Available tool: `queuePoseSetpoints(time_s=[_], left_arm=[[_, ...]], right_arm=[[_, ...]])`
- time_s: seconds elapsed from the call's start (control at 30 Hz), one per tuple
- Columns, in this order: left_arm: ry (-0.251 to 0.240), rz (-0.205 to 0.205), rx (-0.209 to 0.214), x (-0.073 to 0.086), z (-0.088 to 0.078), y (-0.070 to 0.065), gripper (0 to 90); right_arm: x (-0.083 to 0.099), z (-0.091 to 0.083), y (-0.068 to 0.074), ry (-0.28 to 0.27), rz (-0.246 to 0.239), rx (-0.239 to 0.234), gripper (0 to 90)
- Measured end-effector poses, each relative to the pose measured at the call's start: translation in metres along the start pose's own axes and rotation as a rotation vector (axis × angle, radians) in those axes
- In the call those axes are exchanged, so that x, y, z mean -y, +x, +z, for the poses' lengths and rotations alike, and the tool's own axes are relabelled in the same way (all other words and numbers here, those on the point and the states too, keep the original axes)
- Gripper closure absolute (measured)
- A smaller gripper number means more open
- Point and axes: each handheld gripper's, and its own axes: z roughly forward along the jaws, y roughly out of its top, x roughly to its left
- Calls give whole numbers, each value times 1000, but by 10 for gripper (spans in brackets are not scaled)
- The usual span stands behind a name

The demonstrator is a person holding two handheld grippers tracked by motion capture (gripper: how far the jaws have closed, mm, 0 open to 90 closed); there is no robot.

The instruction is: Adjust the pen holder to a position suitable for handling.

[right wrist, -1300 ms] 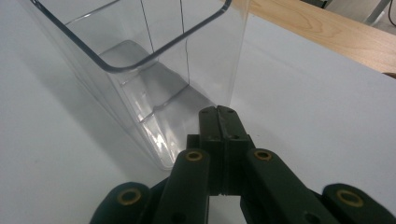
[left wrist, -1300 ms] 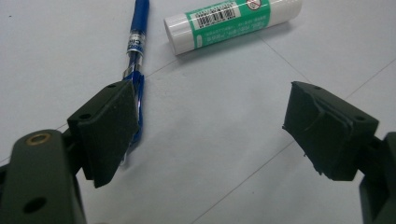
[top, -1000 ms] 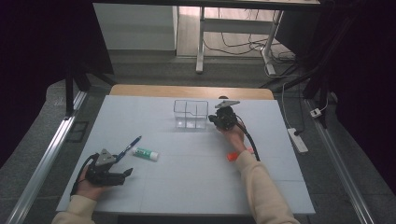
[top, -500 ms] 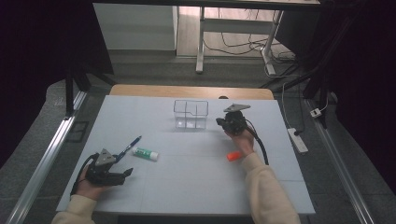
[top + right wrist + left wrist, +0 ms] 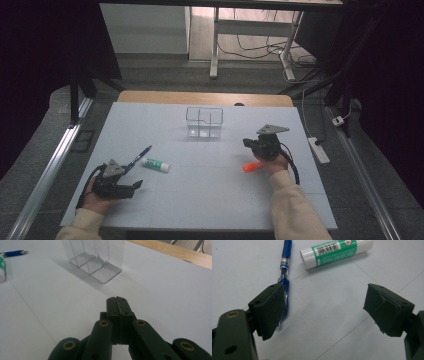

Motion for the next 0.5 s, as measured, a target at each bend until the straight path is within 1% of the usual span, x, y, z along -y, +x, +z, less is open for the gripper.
queuePoseSetpoints(time_s=[0.03, 0.07, 0.13, 0.23, 0.27, 0.3, 0.37, 0.4, 0.43, 0.5], left_arm=[[-1, 1, 0, 0, 0, 0, 176], [-3, 1, 0, 0, -1, -1, 176], [-5, 2, 0, 0, -1, -1, 176], [-5, 1, 0, 0, -1, 0, 176], [-5, 1, 0, 0, -1, 0, 176], [-5, -1, 0, 0, -1, 0, 177], [-4, -2, -1, 0, -1, 0, 178], [-2, -3, -3, 0, -1, 0, 178], [-4, -3, -4, 0, -1, 0, 179], [-6, -3, -3, 0, -1, 0, 179]], right_arm=[[3, -3, 1, -5, 4, 0, 860], [6, -7, 2, -10, 9, 2, 811], [11, -15, 4, -26, 33, -2, 685], [17, -28, 6, -51, 58, 0, 554], [20, -32, 7, -64, 64, 0, 531], [23, -37, 9, -74, 59, 3, 505], [30, -46, 12, -78, 39, 26, 455], [30, -46, 12, -78, 39, 26, 455], [38, -55, 14, -87, 34, 31, 431], [46, -64, 16, -91, 32, 29, 414]])
